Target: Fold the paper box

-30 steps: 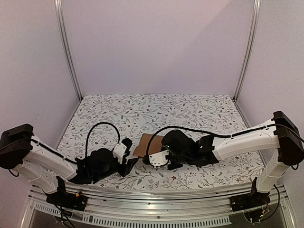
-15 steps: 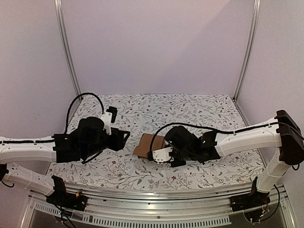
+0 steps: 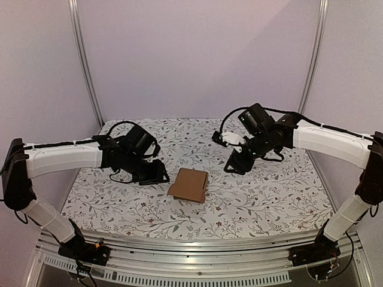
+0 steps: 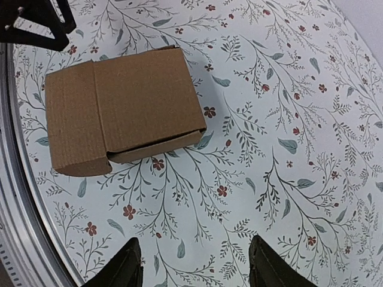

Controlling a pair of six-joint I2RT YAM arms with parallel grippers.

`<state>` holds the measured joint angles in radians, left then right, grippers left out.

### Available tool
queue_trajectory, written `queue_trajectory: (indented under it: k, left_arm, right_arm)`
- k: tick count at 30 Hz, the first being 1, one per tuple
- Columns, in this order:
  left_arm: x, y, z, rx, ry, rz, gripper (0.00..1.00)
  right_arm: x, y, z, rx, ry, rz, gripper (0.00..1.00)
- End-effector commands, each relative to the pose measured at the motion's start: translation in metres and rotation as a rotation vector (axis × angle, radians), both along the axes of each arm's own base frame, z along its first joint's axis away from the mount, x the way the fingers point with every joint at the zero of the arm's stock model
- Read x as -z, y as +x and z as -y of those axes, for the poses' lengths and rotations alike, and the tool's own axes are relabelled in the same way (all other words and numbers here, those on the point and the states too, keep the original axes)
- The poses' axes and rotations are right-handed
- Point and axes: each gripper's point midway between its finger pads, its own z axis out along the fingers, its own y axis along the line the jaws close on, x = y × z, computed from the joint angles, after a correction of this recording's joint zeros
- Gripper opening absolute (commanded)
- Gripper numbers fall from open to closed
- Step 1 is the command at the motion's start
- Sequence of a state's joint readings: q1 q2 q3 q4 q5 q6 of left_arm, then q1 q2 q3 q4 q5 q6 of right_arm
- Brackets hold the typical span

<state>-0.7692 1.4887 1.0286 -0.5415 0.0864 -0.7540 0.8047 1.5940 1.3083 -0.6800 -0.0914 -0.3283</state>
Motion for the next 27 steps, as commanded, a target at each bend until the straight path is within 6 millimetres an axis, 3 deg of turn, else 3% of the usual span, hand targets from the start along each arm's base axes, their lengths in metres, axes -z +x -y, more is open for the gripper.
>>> queue_trajectory:
  k: [1,6,12,20,27]
  left_arm:
    - [0.004,-0.017,0.019,0.060,-0.080,-0.148,0.49]
    - [0.016,-0.008,0.027,0.059,-0.086,-0.171,0.47]
    - [0.030,-0.012,0.041,0.074,-0.131,-0.261,0.34]
    - [0.035,-0.021,0.040,0.059,-0.147,-0.313,0.25]
    - [0.035,-0.025,0.035,0.011,-0.170,-0.318,0.30]
  right_arm:
    - [0.028,-0.056,-0.002,0.065,0.066,-0.530,0.60]
    - [0.029,-0.071,-0.014,0.037,0.121,-0.647,0.60]
    - [0.024,-0.079,-0.033,0.041,0.196,-0.793,0.60]
    - [0.048,-0.074,-0.052,0.135,0.202,-0.962,0.58]
    - [0.062,-0.061,-0.054,0.181,0.169,-0.931,0.55]
